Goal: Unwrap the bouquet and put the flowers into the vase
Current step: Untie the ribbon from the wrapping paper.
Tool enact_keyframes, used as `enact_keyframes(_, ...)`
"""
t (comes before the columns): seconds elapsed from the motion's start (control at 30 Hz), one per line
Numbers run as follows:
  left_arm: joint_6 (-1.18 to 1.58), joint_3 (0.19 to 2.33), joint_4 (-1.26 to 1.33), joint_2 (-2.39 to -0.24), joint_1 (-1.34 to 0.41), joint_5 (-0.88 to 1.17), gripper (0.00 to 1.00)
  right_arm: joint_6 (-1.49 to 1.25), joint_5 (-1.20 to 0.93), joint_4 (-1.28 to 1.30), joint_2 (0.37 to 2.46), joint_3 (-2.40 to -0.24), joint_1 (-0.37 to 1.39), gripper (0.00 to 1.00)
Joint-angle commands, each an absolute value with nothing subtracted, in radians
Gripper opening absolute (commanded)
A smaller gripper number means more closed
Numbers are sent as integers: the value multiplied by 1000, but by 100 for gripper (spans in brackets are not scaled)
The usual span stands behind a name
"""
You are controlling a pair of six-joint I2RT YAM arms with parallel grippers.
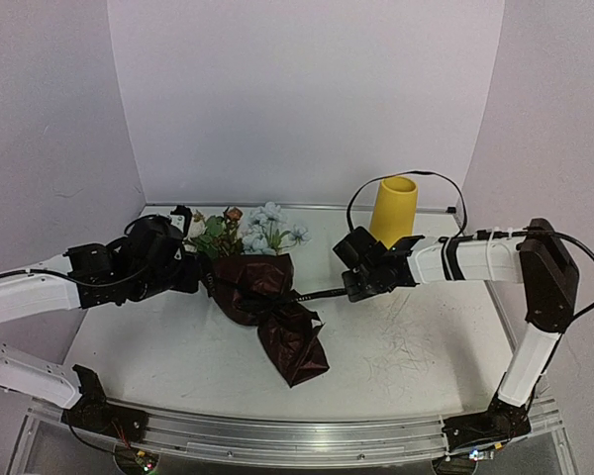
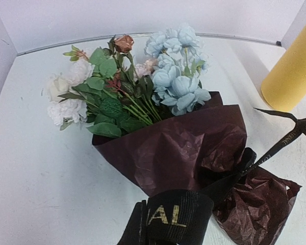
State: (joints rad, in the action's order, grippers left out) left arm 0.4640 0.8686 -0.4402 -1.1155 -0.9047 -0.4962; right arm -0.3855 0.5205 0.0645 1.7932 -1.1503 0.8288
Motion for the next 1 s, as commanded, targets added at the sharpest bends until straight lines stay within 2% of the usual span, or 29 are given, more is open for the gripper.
enact_keyframes(0.0,507,862,-496,-1018,-907,-654,0,-377,617,149,1724,-1148,821,0)
enact_keyframes(0.63,643,762,-560,-602,-906,-934,0,-493,797,187,1483,-1071,819,0)
enact_keyframes(0.97,685,705,-558,-417,-907,-950,0,-582,890,188,1321,-988,811,0)
